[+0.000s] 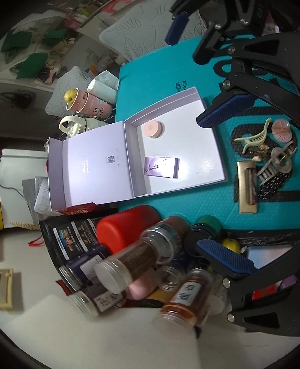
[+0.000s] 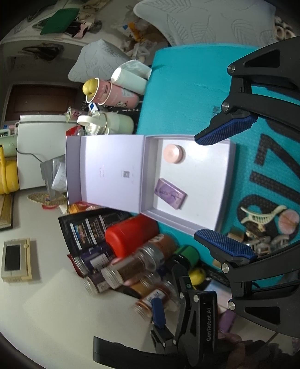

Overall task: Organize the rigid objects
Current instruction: 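Withdraw both tools from the box back toward the clip pile, then grasp the grey claw clip with left tool while right tool grasps the pink blush compact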

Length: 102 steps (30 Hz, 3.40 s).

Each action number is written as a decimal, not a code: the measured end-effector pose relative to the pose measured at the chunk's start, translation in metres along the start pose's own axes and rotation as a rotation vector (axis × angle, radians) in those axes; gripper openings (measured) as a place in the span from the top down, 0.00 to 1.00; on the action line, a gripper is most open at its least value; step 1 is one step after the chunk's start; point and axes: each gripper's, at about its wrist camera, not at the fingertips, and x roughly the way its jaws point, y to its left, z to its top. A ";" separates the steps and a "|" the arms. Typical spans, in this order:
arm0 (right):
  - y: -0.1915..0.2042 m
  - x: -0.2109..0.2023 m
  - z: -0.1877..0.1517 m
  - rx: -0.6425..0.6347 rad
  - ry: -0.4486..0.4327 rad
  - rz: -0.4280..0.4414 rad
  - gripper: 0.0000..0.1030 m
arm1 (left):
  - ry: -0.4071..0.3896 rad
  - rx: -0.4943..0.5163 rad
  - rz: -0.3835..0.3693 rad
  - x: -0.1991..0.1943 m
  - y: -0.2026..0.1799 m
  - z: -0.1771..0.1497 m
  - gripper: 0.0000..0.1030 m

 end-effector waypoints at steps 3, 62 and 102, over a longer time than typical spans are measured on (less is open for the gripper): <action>0.005 -0.007 -0.008 -0.008 0.000 0.018 0.26 | -0.005 -0.018 0.011 -0.007 0.000 -0.010 0.04; 0.033 0.076 -0.164 -0.147 0.324 0.183 0.29 | 0.114 -0.146 -0.059 0.044 -0.005 -0.186 0.21; 0.062 0.113 -0.189 -0.203 0.384 0.208 0.36 | 0.014 -0.041 -0.075 0.033 -0.005 -0.187 0.55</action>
